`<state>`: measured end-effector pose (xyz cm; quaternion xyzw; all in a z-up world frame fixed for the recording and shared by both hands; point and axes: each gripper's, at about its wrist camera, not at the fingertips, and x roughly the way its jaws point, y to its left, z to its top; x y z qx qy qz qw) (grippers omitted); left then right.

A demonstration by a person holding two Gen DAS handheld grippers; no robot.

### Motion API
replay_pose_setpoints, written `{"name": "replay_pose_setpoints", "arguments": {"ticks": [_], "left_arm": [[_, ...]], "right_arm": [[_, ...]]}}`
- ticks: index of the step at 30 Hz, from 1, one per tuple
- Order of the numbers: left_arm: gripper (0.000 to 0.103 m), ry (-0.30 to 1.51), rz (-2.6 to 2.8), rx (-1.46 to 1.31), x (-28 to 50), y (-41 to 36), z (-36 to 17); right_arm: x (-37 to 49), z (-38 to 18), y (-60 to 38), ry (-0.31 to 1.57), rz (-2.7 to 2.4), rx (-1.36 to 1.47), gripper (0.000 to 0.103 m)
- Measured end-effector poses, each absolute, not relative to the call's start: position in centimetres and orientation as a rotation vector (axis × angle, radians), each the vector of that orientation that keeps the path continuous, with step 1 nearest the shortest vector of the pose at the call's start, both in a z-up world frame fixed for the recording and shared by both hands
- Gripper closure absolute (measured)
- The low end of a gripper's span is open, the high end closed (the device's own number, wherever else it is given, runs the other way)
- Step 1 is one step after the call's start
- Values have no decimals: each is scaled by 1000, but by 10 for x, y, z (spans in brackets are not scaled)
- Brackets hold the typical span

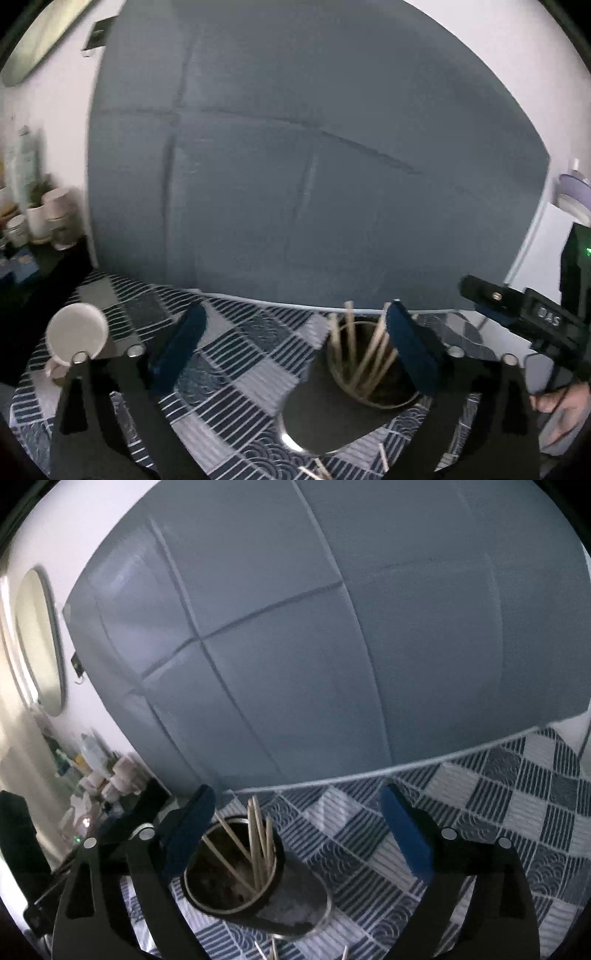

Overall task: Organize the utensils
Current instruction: 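Lower both open tools to the remaining sticks beside the holder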

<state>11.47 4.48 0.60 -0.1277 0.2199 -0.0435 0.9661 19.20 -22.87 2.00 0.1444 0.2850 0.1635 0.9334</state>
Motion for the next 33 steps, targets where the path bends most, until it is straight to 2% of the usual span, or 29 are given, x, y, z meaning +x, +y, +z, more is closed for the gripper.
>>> {"name": "replay_pose_setpoints", "arguments": {"ticks": [11, 20, 24, 33], "left_arm": [[6, 589, -38, -213, 97, 52, -35], [6, 756, -116, -113, 76, 19, -91], [6, 832, -153, 21, 64, 1, -119], [6, 916, -263, 124, 51, -29, -144]], "right_arm": [[173, -22, -245, 708, 260, 290, 15], [142, -82, -230, 869, 283, 169, 15], [127, -104, -222, 926, 306, 89, 15], [102, -136, -220, 996, 346, 0, 15]]}}
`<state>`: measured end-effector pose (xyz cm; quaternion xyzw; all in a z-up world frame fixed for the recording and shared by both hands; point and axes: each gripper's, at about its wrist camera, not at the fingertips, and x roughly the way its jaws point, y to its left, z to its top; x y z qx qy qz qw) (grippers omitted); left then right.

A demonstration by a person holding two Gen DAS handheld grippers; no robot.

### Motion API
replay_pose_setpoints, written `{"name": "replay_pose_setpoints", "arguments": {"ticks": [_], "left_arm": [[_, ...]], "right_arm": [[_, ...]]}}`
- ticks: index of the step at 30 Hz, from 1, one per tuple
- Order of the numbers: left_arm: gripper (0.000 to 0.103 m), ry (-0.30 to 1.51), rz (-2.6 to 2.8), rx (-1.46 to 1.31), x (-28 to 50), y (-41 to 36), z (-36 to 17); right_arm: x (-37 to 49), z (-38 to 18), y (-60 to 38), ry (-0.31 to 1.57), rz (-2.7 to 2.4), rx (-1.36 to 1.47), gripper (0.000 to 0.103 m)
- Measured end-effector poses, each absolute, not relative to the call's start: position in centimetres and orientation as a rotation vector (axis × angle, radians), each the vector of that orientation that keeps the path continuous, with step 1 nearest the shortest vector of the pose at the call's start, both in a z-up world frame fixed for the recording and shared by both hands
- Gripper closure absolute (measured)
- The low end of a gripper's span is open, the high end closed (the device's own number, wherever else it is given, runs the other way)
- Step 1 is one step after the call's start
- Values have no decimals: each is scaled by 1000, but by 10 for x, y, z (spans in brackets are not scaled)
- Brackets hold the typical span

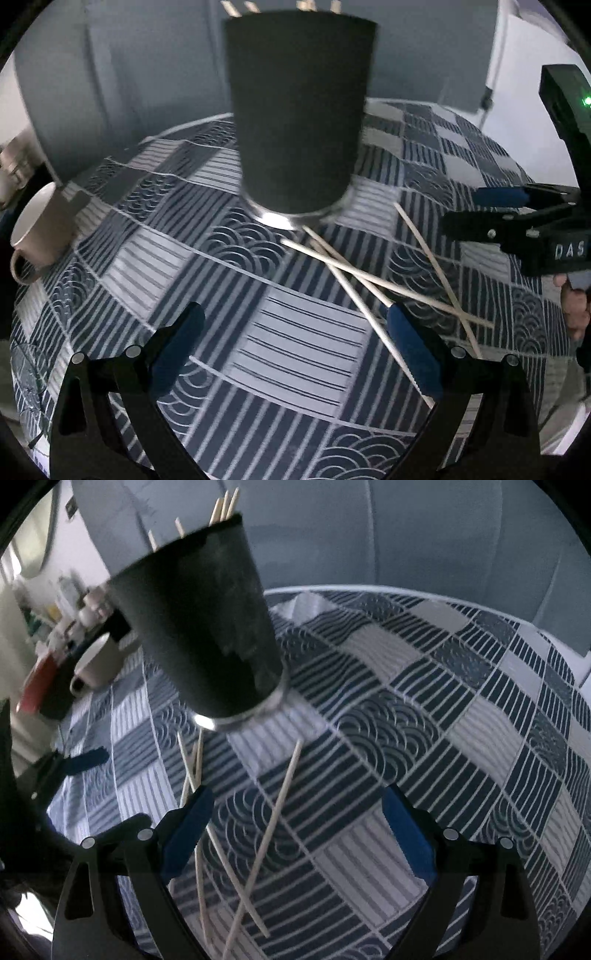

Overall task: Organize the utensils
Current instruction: 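Lower both open tools to the remaining sticks beside the holder, then close the right gripper on a stick while the left gripper grasps one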

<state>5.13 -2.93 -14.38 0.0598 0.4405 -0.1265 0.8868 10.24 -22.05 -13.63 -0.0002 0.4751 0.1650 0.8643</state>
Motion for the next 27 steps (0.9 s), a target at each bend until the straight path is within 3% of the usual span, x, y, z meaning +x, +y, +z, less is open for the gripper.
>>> {"name": "replay_pose_setpoints", "arguments": {"ticks": [17, 18, 20, 27], "left_arm": [[5, 1047, -271, 107, 54, -35, -170], [5, 1057, -269, 111, 56, -34, -170], [5, 1073, -269, 115, 57, -34, -170], [7, 1116, -224, 111, 57, -26, -171]], "right_arm": [[63, -153, -205, 1007, 434, -194, 17], [63, -154, -203, 1010, 444, -210, 19], [65, -157, -198, 1022, 460, -237, 36], [70, -158, -177, 1047, 547, -292, 48]]}}
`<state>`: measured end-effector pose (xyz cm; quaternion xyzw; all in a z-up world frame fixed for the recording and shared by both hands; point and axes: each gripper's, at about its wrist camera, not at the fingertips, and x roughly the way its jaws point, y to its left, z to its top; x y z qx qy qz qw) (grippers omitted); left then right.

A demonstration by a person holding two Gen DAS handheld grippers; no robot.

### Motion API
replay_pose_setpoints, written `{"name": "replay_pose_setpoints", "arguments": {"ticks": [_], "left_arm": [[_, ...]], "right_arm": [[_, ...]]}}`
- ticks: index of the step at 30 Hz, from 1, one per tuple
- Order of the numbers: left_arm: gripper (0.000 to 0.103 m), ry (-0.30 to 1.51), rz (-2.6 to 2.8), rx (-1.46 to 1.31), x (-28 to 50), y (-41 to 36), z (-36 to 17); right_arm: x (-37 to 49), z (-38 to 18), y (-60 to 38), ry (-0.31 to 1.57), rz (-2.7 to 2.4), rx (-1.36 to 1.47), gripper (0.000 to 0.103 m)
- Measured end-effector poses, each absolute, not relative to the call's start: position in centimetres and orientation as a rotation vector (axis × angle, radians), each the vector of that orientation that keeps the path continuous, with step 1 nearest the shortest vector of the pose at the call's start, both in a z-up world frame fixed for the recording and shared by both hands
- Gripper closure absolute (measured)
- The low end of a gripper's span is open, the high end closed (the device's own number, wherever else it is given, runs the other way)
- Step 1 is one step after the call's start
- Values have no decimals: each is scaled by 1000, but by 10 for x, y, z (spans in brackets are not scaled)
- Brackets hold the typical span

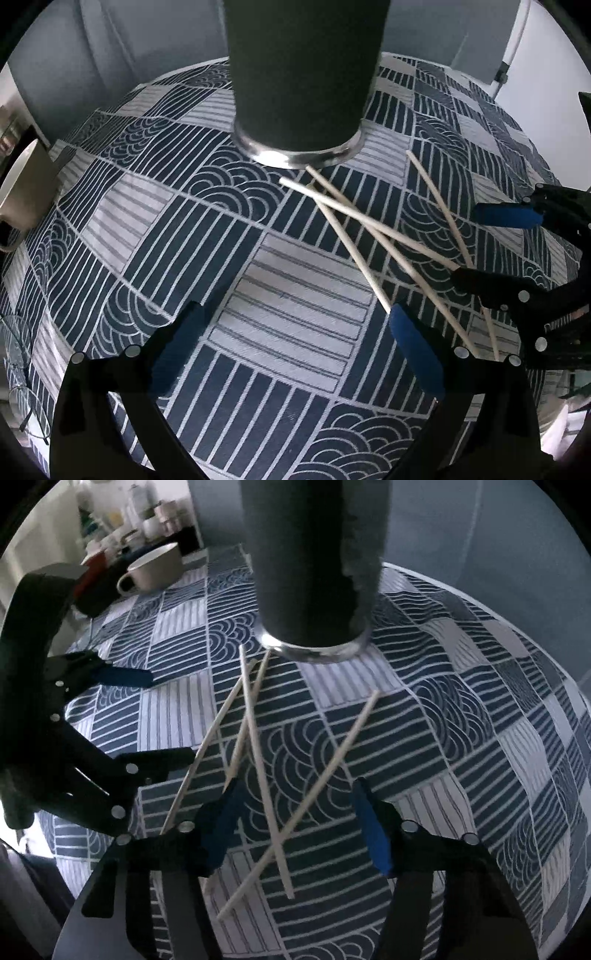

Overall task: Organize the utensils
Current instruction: 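Close the right gripper on a stick while the left gripper grasps one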

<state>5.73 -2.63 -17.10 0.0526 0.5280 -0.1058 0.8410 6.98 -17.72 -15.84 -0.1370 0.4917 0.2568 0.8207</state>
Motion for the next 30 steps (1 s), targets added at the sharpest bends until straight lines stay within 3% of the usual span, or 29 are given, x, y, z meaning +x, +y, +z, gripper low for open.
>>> {"name": "replay_pose_setpoints", "arguments": {"ticks": [5, 8, 18, 24, 30], "left_arm": [[8, 1141, -213, 138, 58, -26, -171], [14, 1168, -195, 119, 61, -26, -170], [14, 1180, -231, 78, 61, -40, -168], [13, 1202, -193, 138, 68, -51, -172], [60, 1174, -201, 125, 65, -39, -163]], "right_arm": [[73, -164, -172, 1061, 555, -314, 69], [74, -164, -173, 1064, 553, -316, 71], [74, -165, -175, 1051, 552, -317, 75], [78, -164, -183, 1056, 530, -285, 90], [85, -163, -192, 1109, 549, -190, 94]]}}
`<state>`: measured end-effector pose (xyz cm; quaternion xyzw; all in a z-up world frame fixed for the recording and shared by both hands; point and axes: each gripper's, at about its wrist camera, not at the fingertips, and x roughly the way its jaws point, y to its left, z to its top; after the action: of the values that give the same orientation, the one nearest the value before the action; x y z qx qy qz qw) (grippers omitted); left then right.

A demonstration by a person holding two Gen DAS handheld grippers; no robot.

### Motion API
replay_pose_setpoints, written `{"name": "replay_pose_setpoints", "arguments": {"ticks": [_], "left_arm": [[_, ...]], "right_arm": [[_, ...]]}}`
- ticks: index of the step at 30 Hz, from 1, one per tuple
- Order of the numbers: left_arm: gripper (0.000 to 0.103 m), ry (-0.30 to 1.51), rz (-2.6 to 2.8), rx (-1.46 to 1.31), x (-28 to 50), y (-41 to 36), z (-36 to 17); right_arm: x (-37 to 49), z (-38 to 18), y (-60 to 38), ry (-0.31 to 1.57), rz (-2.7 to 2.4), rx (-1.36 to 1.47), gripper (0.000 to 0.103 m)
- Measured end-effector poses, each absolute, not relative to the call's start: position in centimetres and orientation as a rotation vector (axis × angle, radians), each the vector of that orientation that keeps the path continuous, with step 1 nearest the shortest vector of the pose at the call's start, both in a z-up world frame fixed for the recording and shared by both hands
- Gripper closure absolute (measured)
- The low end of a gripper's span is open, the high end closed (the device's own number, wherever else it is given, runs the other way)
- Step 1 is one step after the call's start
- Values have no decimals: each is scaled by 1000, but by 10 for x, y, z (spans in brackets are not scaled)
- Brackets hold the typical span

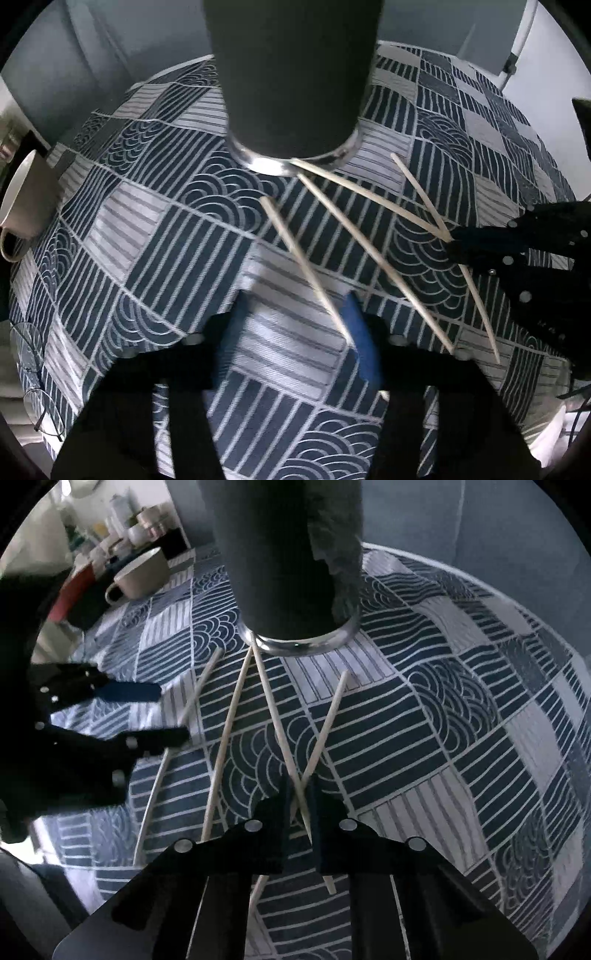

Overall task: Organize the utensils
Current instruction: 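Close the right gripper on a stick while the left gripper grasps one, then carry both held sticks up over the black holder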

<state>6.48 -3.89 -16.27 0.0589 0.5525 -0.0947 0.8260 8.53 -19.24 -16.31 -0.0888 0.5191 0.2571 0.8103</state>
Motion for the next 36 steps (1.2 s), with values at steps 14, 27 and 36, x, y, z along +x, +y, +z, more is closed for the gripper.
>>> {"name": "replay_pose_setpoints", "arguments": {"ticks": [14, 27, 36], "left_arm": [[98, 1268, -153, -57, 62, 19, -158], [98, 1160, -160, -187, 76, 46, -107], [98, 1035, -166, -160, 105, 49, -55]], "right_arm": [[78, -143, -223, 1119, 543, 43, 96], [69, -120, -278, 1068, 522, 347, 98], [87, -56, -291, 893, 530, 346, 98]]}}
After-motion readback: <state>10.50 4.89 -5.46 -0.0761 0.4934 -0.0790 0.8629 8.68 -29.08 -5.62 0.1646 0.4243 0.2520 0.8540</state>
